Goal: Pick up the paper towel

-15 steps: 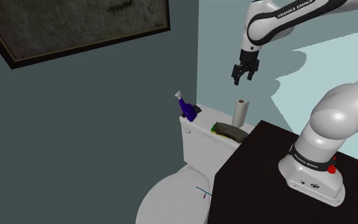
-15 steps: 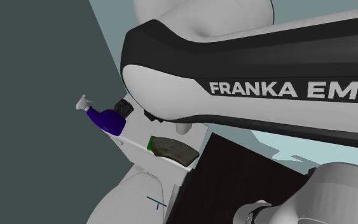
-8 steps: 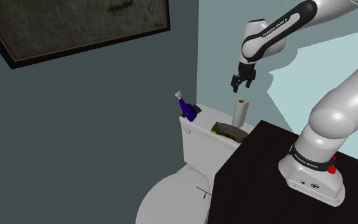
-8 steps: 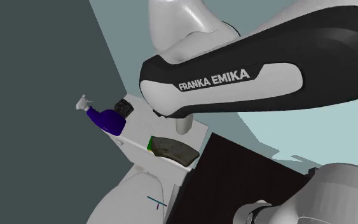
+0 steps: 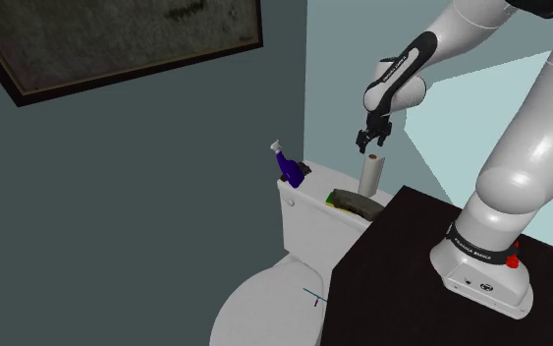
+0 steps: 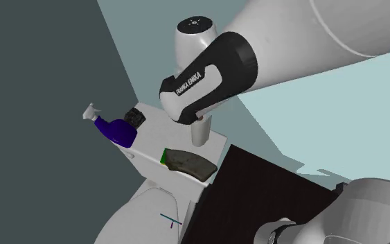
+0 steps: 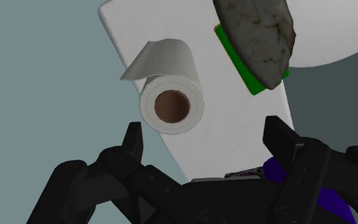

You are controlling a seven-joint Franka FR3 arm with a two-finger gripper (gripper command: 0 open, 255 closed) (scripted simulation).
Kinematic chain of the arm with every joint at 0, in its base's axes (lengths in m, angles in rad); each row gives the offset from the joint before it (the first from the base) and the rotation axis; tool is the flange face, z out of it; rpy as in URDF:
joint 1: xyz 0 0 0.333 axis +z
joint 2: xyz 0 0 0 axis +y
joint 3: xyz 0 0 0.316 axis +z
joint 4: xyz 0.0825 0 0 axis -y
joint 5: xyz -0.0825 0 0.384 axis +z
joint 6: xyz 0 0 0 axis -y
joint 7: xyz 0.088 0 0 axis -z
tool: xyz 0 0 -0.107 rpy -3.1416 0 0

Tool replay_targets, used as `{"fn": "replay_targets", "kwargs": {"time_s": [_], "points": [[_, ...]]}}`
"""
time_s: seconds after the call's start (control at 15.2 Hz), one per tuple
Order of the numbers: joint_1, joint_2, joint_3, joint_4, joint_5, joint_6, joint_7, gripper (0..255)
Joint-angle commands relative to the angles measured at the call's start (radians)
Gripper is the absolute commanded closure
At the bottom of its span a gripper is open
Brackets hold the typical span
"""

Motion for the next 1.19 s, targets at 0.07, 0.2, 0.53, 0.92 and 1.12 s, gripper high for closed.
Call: {"fn": "replay_targets", "kwargs": {"time_s": [0.07,0.2,0.53,0.92,1.12], "points": [[-0.023,0.128,-0.003,0.051,0.083,0.078,-0.082,0],[-0.033,0.162,0.006,0.06,0.108,0.102,-0.102,0],[-0.055,0.235,0.038,0.065,0.165,0.167,-0.141,0],[-0.061,0.256,0.05,0.067,0.18,0.185,-0.149,255],[-0.062,0.257,0.05,0.068,0.181,0.185,-0.15,255]]}}
